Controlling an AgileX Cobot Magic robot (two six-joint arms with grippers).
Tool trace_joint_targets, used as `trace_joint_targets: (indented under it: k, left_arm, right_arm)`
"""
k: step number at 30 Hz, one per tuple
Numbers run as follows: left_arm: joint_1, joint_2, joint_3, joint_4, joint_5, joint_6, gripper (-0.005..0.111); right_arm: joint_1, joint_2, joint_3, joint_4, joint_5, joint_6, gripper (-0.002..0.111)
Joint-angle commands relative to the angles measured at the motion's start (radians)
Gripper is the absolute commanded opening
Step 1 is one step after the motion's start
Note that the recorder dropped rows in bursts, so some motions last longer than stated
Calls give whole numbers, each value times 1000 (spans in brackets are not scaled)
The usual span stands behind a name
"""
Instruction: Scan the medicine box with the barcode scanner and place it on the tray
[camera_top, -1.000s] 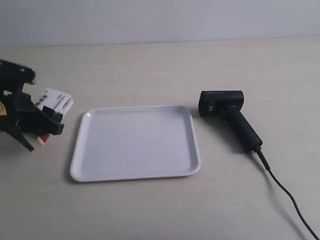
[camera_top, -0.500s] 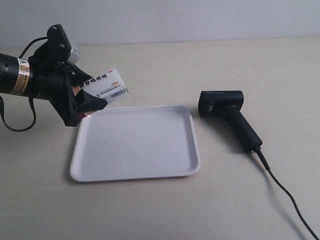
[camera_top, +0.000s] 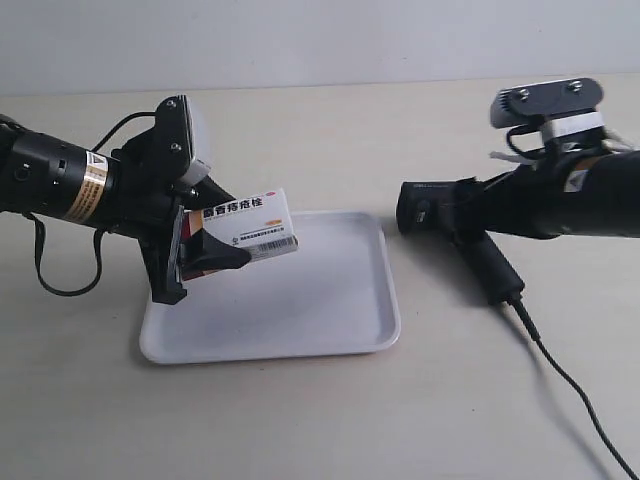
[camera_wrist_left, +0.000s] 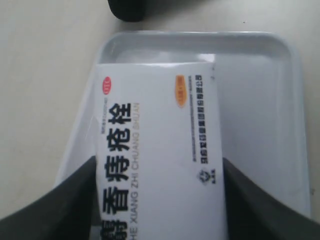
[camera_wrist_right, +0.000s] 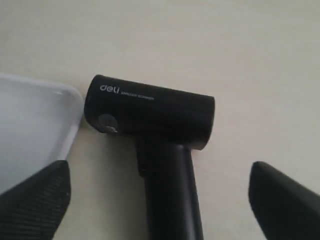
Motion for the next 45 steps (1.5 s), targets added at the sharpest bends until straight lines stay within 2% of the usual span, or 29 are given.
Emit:
trace_joint_targets:
  k: [1, 10, 14, 15, 16, 17, 18, 19, 20, 23, 26, 29, 42, 45]
  left_arm:
    - [-4, -3, 2, -7, -15, 5, 0]
    - [-4, -3, 2, -7, -9, 16, 0]
    - [-4, -2, 4, -7, -2, 25, 0]
    - [-4, -2, 4, -7, -2, 25, 0]
    - [-4, -2, 4, -7, -2, 25, 0]
    - [-4, -2, 4, -7, -2, 25, 0]
    - [-4, -2, 4, -7, -2, 25, 0]
    - [-4, -2, 4, -7, -2, 25, 0]
    - [-4, -2, 4, -7, -2, 25, 0]
    - [-4, -2, 4, -7, 6, 25, 0]
    - [-2, -2, 6, -7, 13, 36, 0]
    - [-2, -2, 20, -7, 30, 87, 0]
    - [-2, -2, 27, -7, 23, 89, 0]
    - [-2, -2, 27, -7, 23, 82, 0]
  right_arm:
    - [-12, 163, -101, -11, 20, -88, 105]
    - [-58, 300, -163, -11, 6, -164, 103]
    - [-58, 324, -175, -11, -2, -206, 91]
    - [-58, 326, -175, -11, -7, -221, 85]
    - [-58, 326, -175, -11, -15, -226, 69]
    - [-58, 326, -175, -11, -15, -226, 60]
    - [-58, 326, -175, -11, -17, -228, 41]
    - [-58, 324, -175, -11, -15, -234, 32]
    - [-58, 311, -175, -11, 8, -257, 17]
    - [-58, 249, -175, -11, 82, -283, 2]
    - [-58, 119, -166, -11, 194, -331, 0]
    - [-58, 62, -139, -11, 192, -376, 0]
    - [-44, 75, -133, -11, 239, -438, 0]
    - [-39, 75, -133, -11, 202, -435, 0]
